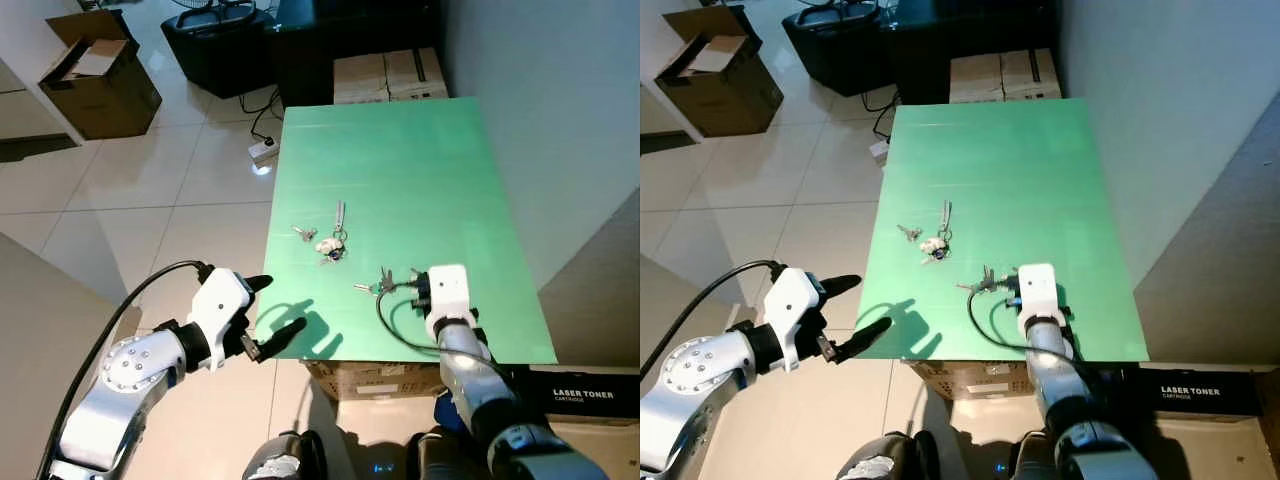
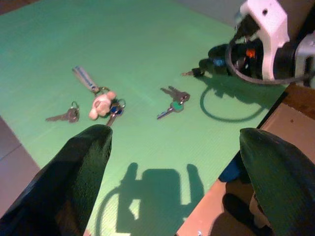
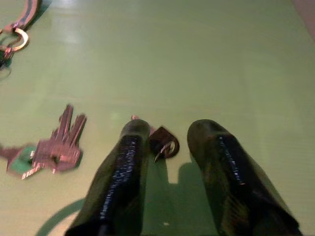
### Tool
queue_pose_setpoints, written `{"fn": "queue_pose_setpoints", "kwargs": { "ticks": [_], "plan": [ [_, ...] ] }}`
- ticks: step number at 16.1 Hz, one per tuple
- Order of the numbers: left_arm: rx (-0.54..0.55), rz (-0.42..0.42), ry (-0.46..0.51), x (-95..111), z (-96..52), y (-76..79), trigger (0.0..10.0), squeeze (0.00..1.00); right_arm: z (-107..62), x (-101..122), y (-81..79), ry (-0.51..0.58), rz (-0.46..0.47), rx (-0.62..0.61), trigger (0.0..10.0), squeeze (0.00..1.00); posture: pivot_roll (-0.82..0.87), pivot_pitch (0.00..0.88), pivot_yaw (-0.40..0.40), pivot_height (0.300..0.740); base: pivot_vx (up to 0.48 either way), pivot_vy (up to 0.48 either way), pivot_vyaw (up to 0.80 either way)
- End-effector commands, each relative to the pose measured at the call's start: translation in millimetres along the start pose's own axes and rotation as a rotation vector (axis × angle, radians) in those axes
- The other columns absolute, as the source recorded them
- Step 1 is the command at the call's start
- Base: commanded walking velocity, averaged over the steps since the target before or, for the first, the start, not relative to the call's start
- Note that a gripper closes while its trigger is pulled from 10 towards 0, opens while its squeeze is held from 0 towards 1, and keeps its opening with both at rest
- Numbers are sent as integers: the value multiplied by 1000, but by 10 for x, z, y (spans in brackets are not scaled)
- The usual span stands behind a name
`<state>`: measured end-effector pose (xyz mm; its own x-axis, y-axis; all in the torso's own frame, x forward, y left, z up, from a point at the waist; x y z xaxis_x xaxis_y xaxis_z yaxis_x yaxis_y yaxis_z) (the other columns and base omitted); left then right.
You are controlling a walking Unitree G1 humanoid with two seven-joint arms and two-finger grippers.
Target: Hang keys on a hook
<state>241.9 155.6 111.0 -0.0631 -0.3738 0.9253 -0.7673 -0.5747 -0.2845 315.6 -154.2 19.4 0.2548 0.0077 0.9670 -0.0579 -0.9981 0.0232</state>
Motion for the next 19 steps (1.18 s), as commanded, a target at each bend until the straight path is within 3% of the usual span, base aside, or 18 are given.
{"fn": "queue_pose_setpoints", "kwargs": {
  "ticks": [1, 2, 5, 12, 19],
  "plan": [
    [1, 3, -15, -8, -61, -11, 10000, 0, 2, -42, -9, -35, 36, -21, 10000, 1000, 101, 182, 200, 740, 0, 0, 0],
    [0, 2, -15, -5, -60, -8, 10000, 0, 23, -28, -6, -50, 61, -25, 10000, 0, 102, 184, 201, 740, 0, 0, 0],
    [-4, 3, -20, -3, -72, -8, 10000, 0, 61, -53, -80, -131, 148, -2, 10000, 0, 107, 188, 200, 740, 0, 0, 0],
    [-1, -1, -23, 3, -92, 1, 10000, 0, 32, -140, -192, -193, 144, -3, 10000, 0, 107, 189, 198, 740, 0, 0, 0],
    [-13, -5, -21, 16, -97, 14, 10000, 0, 25, -166, -51, -197, 142, -103, 10000, 0, 107, 190, 205, 740, 0, 0, 0]
  ]
}}
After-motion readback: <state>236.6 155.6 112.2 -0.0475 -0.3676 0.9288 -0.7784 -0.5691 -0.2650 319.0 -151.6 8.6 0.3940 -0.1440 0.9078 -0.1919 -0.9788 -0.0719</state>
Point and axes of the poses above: a point about 5 cm out from each wrist's last joint towards the gripper, its own z axis pointing out of the wrist towards the gripper, its own x axis along the axis of the wrist's last joint, y = z × x, the point moved 1 cm from there along z, pointing out of the wrist towards the gripper, and after that the axes turned 10 degrees about z, right-handed, at the moved point
